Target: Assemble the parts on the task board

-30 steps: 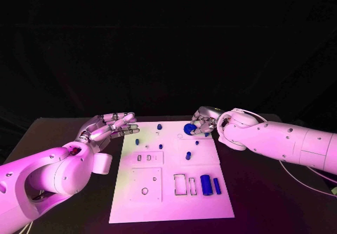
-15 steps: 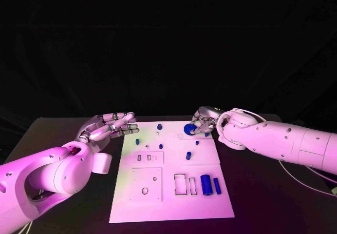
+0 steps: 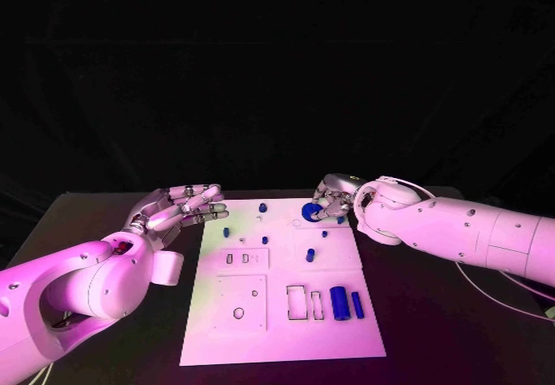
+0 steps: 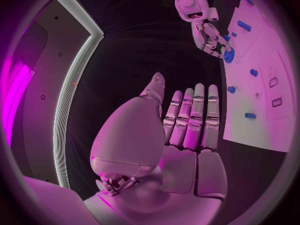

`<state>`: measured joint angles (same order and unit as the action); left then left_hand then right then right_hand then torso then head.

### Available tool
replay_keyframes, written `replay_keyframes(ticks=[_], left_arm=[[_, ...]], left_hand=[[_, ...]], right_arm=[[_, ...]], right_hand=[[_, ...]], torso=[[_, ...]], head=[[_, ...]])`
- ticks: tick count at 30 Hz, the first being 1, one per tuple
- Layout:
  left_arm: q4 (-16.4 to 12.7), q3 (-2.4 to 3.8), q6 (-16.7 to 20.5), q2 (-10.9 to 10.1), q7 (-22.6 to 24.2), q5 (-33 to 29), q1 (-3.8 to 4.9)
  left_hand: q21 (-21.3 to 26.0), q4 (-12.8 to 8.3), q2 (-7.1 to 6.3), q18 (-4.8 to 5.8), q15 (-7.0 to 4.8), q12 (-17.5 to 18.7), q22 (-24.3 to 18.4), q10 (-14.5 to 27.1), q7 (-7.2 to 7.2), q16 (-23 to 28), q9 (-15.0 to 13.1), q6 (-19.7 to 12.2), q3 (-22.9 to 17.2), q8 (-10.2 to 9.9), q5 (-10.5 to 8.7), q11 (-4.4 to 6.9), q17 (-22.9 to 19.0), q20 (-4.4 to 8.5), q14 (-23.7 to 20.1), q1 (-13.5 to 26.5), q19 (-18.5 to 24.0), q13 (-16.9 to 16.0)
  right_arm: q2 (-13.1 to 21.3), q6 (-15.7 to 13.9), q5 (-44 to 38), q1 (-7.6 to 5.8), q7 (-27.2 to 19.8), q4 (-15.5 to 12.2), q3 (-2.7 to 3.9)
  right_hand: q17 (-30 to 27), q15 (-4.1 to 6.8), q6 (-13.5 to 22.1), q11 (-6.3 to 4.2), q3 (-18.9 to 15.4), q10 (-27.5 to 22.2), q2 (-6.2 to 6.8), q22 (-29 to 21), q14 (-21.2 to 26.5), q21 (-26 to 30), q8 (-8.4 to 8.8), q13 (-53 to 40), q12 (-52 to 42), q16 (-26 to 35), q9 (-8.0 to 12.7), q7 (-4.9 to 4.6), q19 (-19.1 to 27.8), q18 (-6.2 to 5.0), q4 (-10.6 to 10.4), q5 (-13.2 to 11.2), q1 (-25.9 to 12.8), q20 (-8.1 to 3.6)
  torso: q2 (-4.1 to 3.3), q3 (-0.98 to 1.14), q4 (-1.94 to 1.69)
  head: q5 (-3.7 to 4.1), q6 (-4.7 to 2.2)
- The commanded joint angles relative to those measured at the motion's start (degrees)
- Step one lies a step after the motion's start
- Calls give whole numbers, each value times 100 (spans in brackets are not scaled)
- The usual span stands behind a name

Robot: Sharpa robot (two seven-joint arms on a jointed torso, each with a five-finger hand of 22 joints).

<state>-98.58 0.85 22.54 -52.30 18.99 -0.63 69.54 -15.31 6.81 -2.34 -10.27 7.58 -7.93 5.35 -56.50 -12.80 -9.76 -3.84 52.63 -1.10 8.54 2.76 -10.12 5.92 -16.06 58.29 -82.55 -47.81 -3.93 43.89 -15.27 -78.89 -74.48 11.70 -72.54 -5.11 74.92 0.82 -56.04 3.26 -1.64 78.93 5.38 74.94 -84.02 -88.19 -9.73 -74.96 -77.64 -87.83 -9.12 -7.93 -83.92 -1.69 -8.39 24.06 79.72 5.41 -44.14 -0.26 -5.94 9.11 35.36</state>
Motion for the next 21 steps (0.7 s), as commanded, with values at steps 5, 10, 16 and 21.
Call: replay_keyframes(ticks=[5, 10, 16, 21], left_arm=[[-1, 4, -76, -8, -3, 34, 7], [7, 4, -69, -7, -6, 35, 7], [11, 4, -71, -3, -7, 35, 6], [33, 4, -73, -1, -5, 35, 6]], left_hand=[[33, -45, 29, -30, 47, 22, -6, 24, 16, 15, 1, -13, 4, -36, 17, -2, 2, -4, 2, -12, -44, 4], [33, -45, 30, -30, 47, 22, -6, 24, 16, 16, 1, -12, 4, -36, 17, -3, 2, -4, 2, -12, -44, 4], [33, -45, 30, -30, 47, 22, -6, 24, 16, 16, 1, -12, 4, -36, 17, -3, 2, -4, 2, -12, -44, 4], [33, -45, 30, -30, 47, 22, -6, 24, 16, 16, 1, -12, 4, -36, 17, -3, 2, -4, 2, -12, -44, 4]], right_arm=[[-26, 67, -515, 30, 170, 1, -13], [-25, -46, -632, 39, 180, -48, -13], [5, -425, -764, 45, 148, -198, -11], [34, -722, -862, 18, 136, -476, -4]], right_hand=[[1123, 13, -163, -30, 112, 114, -115, 1344, -509, -50, -47, -179, -125, -42, -10, 28, -478, 119, -14, -187, 102, 2], [1140, 54, -333, -84, 271, 163, -191, 1380, -512, -78, -96, -251, -181, -50, -29, 89, -506, 130, 15, -268, 208, -29], [1179, 86, -420, -118, 431, 221, -223, 1427, -521, -117, -103, -332, -244, -68, -33, 125, -544, 144, 34, -289, 271, -61], [1210, 97, -446, -129, 523, 245, -215, 1491, -528, -169, -92, -364, -268, -83, -29, 135, -596, 164, 26, -234, 267, -75]], torso=[[3, 3, -4], [3, 2, -1], [5, 0, 4], [10, 2, 6]], head=[[-29, -2], [-36, -1], [-40, -9], [-70, -40]])
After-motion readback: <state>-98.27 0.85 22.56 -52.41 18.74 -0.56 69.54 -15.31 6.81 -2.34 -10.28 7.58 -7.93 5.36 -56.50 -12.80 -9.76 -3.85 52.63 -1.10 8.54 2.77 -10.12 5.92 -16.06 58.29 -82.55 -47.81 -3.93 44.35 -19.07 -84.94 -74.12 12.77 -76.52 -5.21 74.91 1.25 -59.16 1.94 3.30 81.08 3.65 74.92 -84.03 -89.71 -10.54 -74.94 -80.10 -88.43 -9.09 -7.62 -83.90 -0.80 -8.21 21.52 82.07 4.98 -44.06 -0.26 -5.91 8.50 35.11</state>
